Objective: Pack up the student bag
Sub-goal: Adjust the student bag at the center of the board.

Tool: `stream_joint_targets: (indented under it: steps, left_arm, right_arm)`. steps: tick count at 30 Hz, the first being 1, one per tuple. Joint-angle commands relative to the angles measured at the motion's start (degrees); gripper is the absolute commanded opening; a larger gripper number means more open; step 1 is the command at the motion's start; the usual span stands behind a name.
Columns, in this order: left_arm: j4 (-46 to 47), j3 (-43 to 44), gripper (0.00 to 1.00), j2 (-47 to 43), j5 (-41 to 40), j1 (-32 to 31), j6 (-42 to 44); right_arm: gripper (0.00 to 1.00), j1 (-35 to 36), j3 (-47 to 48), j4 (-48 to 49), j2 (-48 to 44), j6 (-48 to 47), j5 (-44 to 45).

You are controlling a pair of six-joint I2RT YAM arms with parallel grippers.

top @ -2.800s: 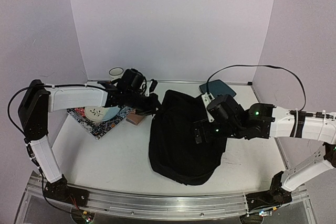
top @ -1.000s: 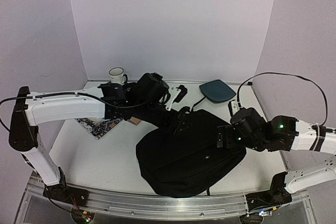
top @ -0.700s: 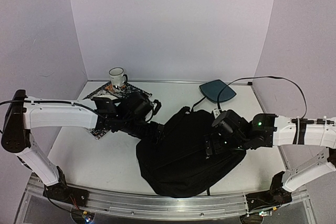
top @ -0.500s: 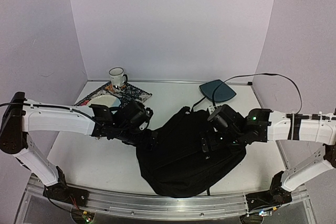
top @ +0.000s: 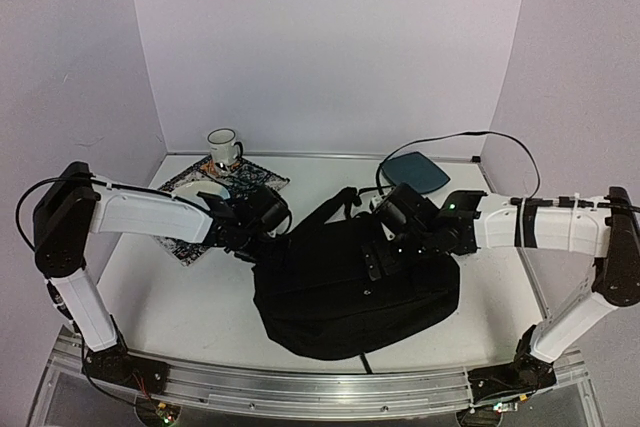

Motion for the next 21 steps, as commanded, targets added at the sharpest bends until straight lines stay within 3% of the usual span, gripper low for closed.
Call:
stream_joint_targets:
  steps: [1, 12, 17, 21]
  left_arm:
    - [3.2, 7.4, 0.48, 3.1, -8.9, 4.2, 11.9]
    - [10.5, 18.5, 0.52, 5.8, -8.3, 8.2, 22.5]
    - [10.1, 18.6, 0.61, 3.7, -3.9, 8.8, 19.6]
    - [9.9, 12.9, 0.65, -1.8, 2.3, 8.7, 14.5]
  right_arm:
    - [0.98, -2.7, 3.8, -1.1, 0.2, -5.5, -4.5]
    - [0.98, -6.7, 3.7, 4.3, 4.5, -10.6, -20.1]
    - [0.96, -6.6, 2.4, 6.4, 8.1, -10.8, -27.3]
    - [0.86, -5.7, 1.0, 7.0, 7.7, -11.3, -33.4]
